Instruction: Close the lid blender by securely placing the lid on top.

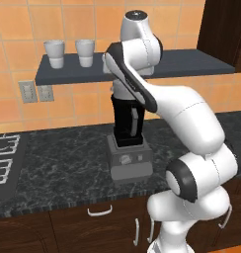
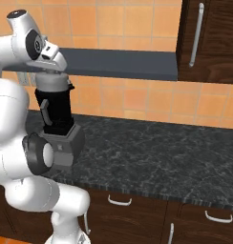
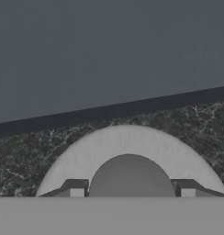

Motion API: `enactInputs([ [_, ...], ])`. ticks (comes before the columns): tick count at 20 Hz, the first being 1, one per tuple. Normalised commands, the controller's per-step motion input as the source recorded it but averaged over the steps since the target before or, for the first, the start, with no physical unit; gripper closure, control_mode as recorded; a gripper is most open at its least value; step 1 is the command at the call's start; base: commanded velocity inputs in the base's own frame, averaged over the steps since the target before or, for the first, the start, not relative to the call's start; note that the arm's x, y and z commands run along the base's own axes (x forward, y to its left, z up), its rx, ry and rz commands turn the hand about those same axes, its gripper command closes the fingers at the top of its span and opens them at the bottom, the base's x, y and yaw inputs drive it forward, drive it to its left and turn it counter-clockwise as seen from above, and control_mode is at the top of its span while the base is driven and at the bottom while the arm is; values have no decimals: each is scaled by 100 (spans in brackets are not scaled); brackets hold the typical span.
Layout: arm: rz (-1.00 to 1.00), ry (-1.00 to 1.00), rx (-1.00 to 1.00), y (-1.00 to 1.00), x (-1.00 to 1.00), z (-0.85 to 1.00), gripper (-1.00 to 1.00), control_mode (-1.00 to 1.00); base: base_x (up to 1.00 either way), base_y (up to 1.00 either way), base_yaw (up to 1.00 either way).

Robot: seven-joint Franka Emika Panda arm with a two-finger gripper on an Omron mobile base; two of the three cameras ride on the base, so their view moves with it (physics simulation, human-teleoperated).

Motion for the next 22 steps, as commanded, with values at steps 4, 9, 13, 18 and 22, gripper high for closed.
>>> enactInputs([
  [4, 0, -14, 0, 0, -9, -30, 100, -100, 0, 0, 0],
  [9, 1, -12, 0, 0, -9, -37, 100, -100, 0, 0, 0],
  [13, 1, -3, 0, 0, 0, -32, 100, -100, 0, 0, 0],
  [18, 0, 0, 0, 0, -1, -5, -100, -100, 0, 0, 0],
  [22, 0, -1, 0, 3, 0, 14, -100, -100, 0, 0, 0],
])
